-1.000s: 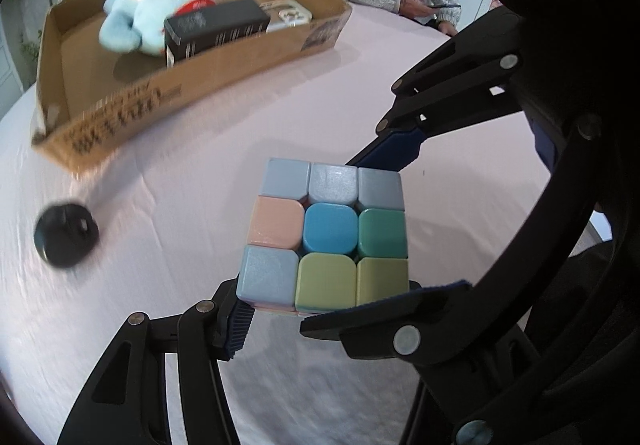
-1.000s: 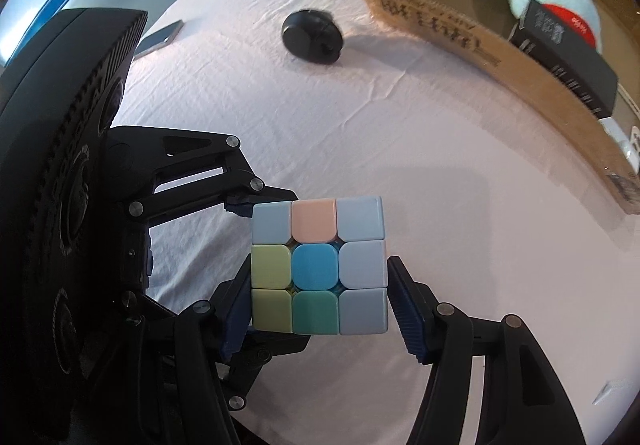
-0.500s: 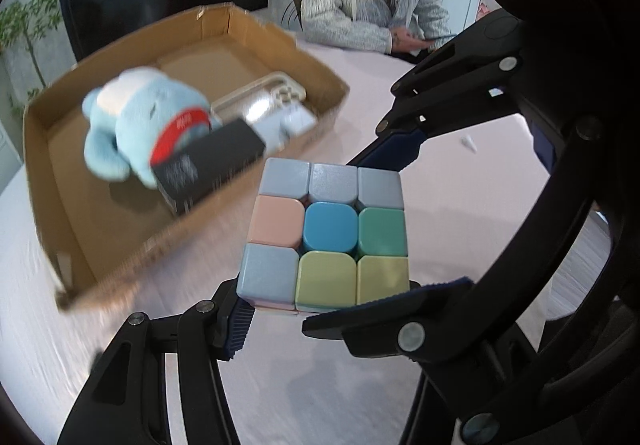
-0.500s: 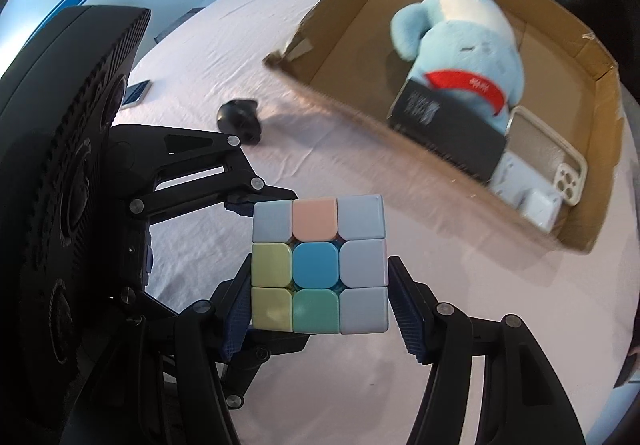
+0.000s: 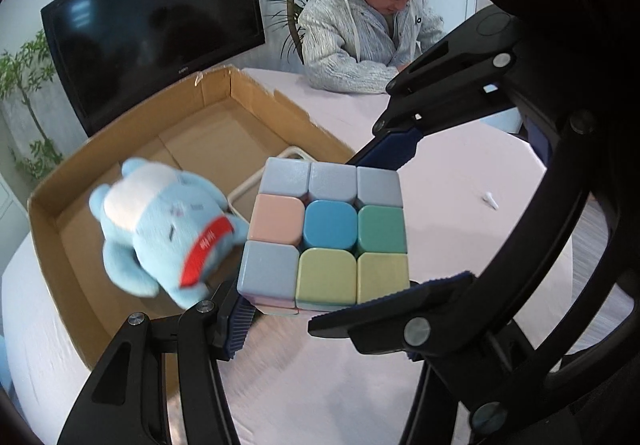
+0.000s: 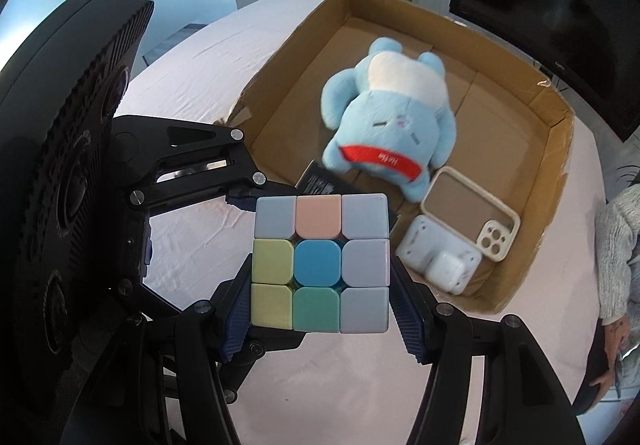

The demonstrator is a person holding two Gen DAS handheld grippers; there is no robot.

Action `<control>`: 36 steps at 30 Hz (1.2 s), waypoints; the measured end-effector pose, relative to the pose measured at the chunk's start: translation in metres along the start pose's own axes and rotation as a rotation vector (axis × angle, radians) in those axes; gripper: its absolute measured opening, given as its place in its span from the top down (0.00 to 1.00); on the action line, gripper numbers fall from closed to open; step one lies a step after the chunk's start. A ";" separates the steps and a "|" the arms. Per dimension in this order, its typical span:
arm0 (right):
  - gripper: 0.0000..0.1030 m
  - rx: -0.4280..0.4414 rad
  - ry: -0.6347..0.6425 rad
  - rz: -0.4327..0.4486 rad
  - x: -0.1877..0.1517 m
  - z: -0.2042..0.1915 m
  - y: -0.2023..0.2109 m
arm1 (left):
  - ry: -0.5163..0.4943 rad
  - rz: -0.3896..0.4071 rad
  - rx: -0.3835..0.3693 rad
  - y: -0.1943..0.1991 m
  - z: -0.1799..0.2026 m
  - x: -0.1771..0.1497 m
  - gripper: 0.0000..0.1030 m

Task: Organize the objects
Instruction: 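Carry the Rubik's cube with both grippers over the cardboard box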

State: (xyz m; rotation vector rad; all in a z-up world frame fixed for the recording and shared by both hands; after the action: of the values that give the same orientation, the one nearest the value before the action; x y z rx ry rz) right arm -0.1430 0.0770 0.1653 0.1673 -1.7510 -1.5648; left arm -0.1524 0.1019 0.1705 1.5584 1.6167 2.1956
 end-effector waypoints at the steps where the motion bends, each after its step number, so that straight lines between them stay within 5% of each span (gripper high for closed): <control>1: 0.41 -0.003 0.000 0.004 0.003 0.004 0.001 | -0.006 0.002 0.003 -0.002 -0.002 0.004 0.46; 24: 0.43 0.022 -0.006 0.040 0.041 0.098 -0.020 | -0.071 -0.025 0.011 -0.072 -0.045 0.068 0.47; 36: 0.43 0.084 -0.096 0.006 0.030 0.155 -0.060 | -0.141 -0.104 -0.043 -0.133 -0.048 0.080 0.47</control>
State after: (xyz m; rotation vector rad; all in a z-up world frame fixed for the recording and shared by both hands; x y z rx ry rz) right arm -0.2808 0.1684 0.1326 0.1300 -1.8914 -1.5183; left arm -0.2944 0.1706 0.1308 1.5413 1.5619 2.0068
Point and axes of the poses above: each gripper's, at about its wrist camera, not at the fingertips, and y roughly against the way its jaws point, z to its right, x to its top, the point moved 6 cm from there along -y, roughly the way its jaws point, and after that the axes turned 3 degrees about -x, right-handed, at the moved point
